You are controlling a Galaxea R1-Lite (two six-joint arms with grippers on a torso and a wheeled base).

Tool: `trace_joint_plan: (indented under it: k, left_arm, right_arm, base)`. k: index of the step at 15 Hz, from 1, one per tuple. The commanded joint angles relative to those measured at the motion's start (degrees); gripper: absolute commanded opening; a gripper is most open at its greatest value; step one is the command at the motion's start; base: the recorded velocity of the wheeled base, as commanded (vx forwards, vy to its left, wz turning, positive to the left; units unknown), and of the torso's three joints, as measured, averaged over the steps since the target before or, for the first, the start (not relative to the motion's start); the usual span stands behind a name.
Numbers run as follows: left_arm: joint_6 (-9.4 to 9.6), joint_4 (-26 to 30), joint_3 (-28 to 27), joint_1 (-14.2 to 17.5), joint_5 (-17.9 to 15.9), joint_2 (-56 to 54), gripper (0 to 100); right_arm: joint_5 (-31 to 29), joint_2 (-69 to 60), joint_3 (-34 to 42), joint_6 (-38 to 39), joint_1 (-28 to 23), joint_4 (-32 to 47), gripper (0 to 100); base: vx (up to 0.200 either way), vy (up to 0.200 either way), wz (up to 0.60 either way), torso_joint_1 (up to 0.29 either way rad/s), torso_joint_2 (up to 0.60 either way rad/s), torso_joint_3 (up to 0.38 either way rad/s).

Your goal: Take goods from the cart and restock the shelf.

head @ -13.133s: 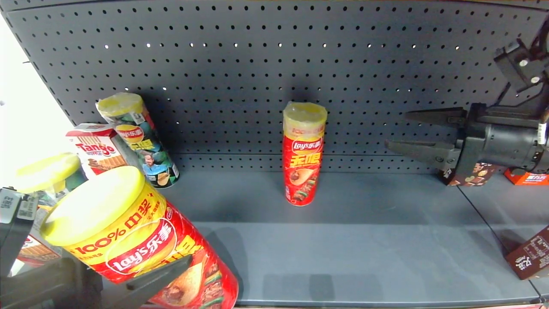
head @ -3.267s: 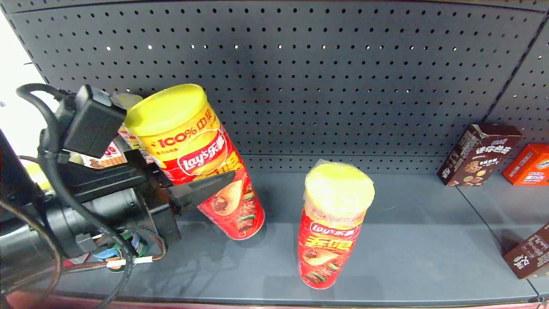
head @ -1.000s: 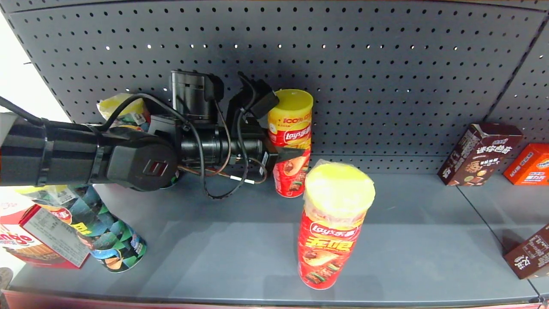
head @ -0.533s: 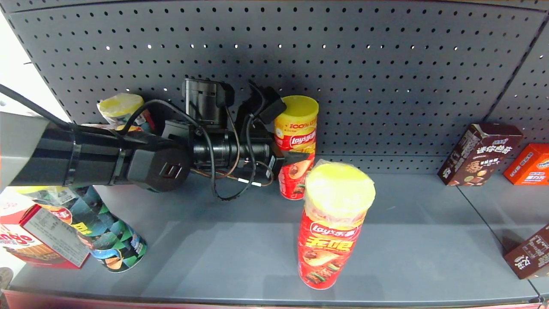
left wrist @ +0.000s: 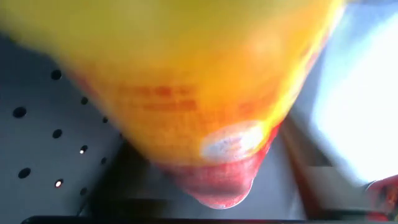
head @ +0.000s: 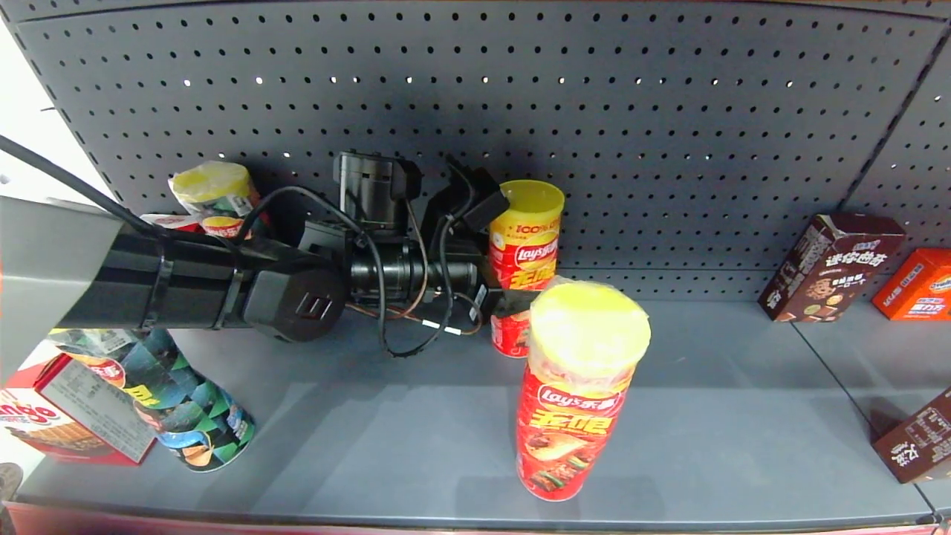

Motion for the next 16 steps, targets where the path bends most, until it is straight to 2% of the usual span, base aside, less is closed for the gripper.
trace_joint_plan:
  k: [1,5,8,9,11,12,13,14,16]
  left_arm:
    - [0.03,0.0,0.3,0.2,0.1,-0.3,100]
    - [0.12,-0.1,2.6,0.6,0.7,-4.5,100]
    - [0.12,-0.1,8.1,0.7,3.9,-9.5,100]
    - [0.12,-1.1,10.0,1.0,4.4,-10.7,100]
    - [0.47,-6.8,16.3,1.1,5.7,-12.3,100]
    - [1.26,-8.8,18.8,1.2,6.4,-12.6,100]
    - [1.7,-9.2,19.8,1.2,6.9,-12.6,100]
    - [2.05,-9.3,21.1,1.5,9.4,-12.7,100]
    - [1.7,-9.4,20.6,1.5,10.1,-12.6,100]
  right_arm:
    - [0.0,0.1,0.0,-0.1,0.0,0.0,100]
    - [-0.1,0.1,0.0,-0.1,0.1,0.0,100]
    - [0.0,0.1,0.0,-0.1,0.1,0.0,100]
    - [0.0,0.1,0.0,-0.1,0.0,0.0,100]
    - [0.0,0.1,0.0,-0.1,0.0,0.0,100]
    - [0.0,0.1,0.0,-0.1,0.1,0.0,100]
    - [0.0,0.1,0.0,-0.1,0.0,0.0,100]
    - [0.0,0.1,0.0,-0.1,0.0,0.0,100]
    - [0.0,0.1,0.0,-0.1,0.1,0.0,100]
  base:
    - [0.0,0.0,0.0,0.0,0.0,0.0]
    - [0.0,0.0,0.0,0.0,0.0,0.0]
    - [0.0,0.0,0.0,0.0,0.0,0.0]
    - [0.0,0.0,0.0,0.0,0.0,0.0]
    - [0.0,0.0,0.0,0.0,0.0,0.0]
    - [0.0,0.0,0.0,0.0,0.0,0.0]
    - [0.0,0.0,0.0,0.0,0.0,0.0]
    - [0.0,0.0,0.0,0.0,0.0,0.0]
    - [0.0,0.0,0.0,0.0,0.0,0.0]
